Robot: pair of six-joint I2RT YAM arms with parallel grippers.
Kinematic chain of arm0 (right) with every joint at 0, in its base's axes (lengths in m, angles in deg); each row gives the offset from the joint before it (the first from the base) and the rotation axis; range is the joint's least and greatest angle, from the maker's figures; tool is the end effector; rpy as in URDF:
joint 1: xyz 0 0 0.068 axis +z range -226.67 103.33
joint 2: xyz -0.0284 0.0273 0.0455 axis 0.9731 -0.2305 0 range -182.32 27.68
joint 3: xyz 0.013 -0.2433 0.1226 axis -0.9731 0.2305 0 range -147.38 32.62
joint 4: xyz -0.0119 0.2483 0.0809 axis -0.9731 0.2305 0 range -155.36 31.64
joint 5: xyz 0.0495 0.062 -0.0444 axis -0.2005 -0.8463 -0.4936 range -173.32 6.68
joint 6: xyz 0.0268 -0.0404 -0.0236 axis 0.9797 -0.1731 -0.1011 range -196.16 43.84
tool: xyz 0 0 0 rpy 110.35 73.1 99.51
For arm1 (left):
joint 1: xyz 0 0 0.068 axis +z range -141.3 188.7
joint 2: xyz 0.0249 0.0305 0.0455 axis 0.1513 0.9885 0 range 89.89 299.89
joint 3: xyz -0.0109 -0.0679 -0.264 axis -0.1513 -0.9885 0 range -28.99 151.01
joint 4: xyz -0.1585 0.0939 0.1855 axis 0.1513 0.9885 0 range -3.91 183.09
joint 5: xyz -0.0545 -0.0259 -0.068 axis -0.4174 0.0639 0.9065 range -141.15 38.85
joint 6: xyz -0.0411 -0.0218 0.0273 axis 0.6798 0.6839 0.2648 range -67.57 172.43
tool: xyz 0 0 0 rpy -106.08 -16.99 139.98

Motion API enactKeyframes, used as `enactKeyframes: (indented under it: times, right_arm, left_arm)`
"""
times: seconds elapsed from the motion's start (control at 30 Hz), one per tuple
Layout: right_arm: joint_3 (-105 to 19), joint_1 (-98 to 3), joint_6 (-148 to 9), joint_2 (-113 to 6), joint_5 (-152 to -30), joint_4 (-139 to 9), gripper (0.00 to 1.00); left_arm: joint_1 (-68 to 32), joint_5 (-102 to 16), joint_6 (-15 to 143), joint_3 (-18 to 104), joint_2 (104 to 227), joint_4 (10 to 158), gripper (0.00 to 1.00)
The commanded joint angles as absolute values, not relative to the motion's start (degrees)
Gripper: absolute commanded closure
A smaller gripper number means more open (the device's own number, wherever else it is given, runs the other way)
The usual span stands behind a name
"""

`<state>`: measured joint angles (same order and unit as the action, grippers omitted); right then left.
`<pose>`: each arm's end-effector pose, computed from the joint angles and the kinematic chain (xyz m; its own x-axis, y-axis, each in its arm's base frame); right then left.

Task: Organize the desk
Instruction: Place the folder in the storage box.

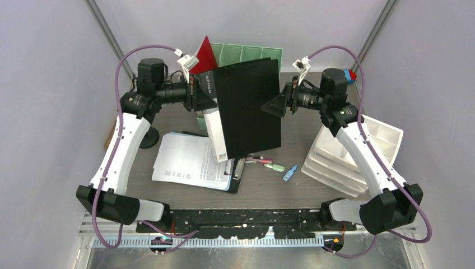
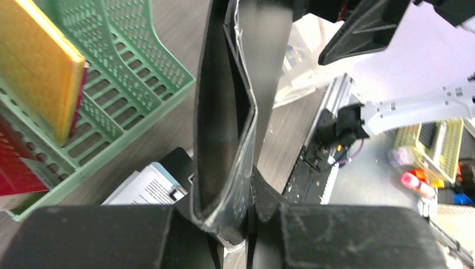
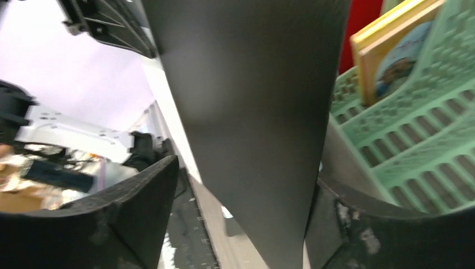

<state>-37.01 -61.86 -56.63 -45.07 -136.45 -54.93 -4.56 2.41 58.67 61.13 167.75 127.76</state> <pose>0.2656 0.0999 0.3898 -0.5161 0.0711 -0.8536 -0.7774 0.3795 0.5016 0.2601 -0.0906 0.4356 -0.5641 0.0666 -0.8230 0.7616 0.4271 -0.4875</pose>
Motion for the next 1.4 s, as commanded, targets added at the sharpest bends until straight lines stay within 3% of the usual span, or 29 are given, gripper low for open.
enactKeyframes:
  times: [0.0,0.37,0.77,0.97,1.17,1.37]
  right_arm:
    - [-41.6,-63.5,-60.2,-42.1,-128.3,-50.2,0.16]
    - [-41.8,-67.5,-62.3,-39.7,-120.9,-48.0,0.12]
    - [-40.0,-70.2,-60.3,-38.9,-121.3,-50.8,0.09]
    - [-39.0,-71.2,-59.4,-38.7,-121.4,-52.0,0.07]
    - [-38.3,-71.8,-59.2,-38.4,-121.6,-52.6,0.06]
    - [-37.6,-72.2,-59.0,-38.1,-121.7,-53.1,0.05]
  left_arm:
    - [-4.4,-7.5,64.7,64.7,164.7,118.9,1.0]
    - [-4.2,-26.0,66.4,71.7,164.4,114.3,1.0]
    - [-5.4,-31.6,69.0,78.0,168.9,111.5,1.0]
    - [-11.4,-38.2,66.8,86.8,174.0,115.4,1.0]
    - [-19.3,-53.4,63.0,96.8,180.1,122.2,1.0]
    - [-25.9,-63.4,58.3,97.9,181.8,122.2,1.0]
